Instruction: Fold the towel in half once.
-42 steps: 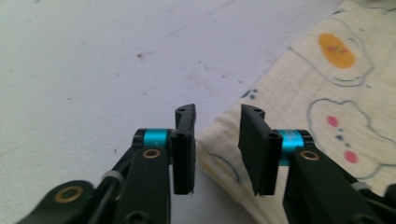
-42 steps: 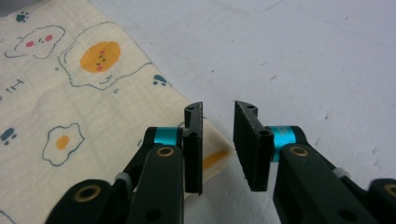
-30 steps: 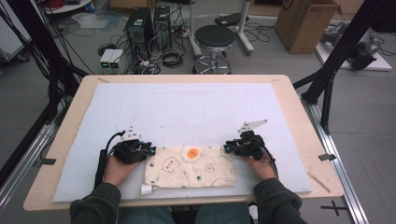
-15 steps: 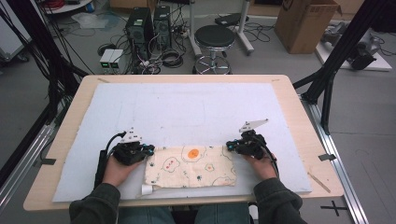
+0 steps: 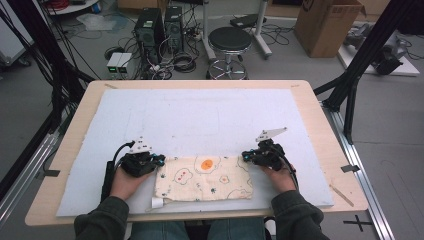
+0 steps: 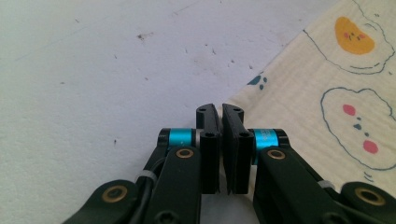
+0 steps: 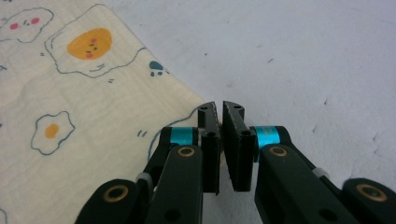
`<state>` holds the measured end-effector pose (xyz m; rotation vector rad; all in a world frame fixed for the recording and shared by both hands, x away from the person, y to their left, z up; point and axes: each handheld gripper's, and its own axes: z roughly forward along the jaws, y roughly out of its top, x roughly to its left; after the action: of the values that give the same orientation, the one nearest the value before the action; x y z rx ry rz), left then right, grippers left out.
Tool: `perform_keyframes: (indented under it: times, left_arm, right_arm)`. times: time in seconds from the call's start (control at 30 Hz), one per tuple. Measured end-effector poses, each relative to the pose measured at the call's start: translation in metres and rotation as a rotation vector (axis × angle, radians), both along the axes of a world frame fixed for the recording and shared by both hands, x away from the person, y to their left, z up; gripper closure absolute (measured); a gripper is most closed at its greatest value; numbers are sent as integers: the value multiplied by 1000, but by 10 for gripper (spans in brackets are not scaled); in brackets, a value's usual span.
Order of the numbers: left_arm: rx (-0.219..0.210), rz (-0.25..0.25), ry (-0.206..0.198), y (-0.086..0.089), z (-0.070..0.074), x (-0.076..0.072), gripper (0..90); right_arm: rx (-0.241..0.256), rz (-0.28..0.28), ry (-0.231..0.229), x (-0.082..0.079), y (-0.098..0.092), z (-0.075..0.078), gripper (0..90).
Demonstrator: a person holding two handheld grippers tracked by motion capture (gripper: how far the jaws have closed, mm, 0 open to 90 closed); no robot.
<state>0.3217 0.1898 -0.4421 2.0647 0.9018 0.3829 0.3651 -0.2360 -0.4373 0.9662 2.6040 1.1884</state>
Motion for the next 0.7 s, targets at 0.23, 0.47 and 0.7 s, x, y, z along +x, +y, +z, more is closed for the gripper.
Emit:
perform_keyframes:
  times: [0.23,0.47,0.7]
  left_arm:
    - [-51,-25,-8,2,4,-2,784]
    - [-103,-35,-8,4,8,-5,652]
    - [-178,-41,-26,8,17,-10,533]
  right_arm:
    - [51,6,-6,-2,0,2,772]
    - [92,22,-13,-7,-1,6,665]
    - [137,26,-34,-11,-3,11,574]
